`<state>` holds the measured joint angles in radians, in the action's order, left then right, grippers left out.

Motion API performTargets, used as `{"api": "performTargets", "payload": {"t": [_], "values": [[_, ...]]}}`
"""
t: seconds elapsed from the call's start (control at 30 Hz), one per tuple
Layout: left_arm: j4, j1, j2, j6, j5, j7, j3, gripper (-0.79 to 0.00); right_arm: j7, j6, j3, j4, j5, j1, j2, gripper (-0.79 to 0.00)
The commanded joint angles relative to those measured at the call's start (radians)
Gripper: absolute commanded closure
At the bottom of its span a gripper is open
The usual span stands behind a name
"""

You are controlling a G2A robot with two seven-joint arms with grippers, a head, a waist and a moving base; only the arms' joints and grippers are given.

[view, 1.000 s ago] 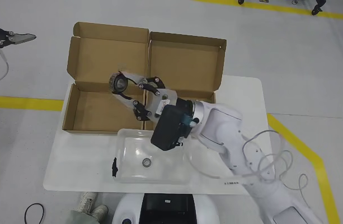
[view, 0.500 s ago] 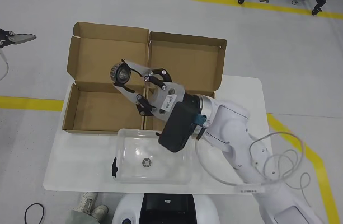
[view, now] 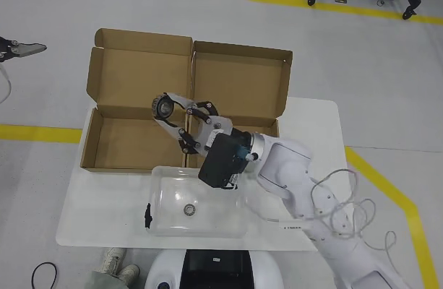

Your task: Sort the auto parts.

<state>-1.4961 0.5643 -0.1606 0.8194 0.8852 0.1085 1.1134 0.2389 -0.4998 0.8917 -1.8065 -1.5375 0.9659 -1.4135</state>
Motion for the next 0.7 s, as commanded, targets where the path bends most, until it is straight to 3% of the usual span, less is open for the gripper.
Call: {"api": "performTargets", "payload": {"t": [0.0, 0.33, 0.67], "values": [[0.000, 0.000, 0.000, 0.000, 0.000, 0.000, 0.000, -0.785, 0.015, 0.007, -0.008, 0.020, -0.009, 0.017, 0.001, 0.000], [0.000, 0.000, 0.000, 0.000, 0.000, 0.000, 0.000, -0.785, 0.045, 0.035, -0.071, 0.157, -0.028, 0.068, -0.006, 0.000], [0.000, 0.000, 0.000, 0.000, 0.000, 0.000, 0.000, -0.785, -0.060, 0.031, -0.155, 0.372, 0.020, -0.017, -0.044, 0.000]]}}
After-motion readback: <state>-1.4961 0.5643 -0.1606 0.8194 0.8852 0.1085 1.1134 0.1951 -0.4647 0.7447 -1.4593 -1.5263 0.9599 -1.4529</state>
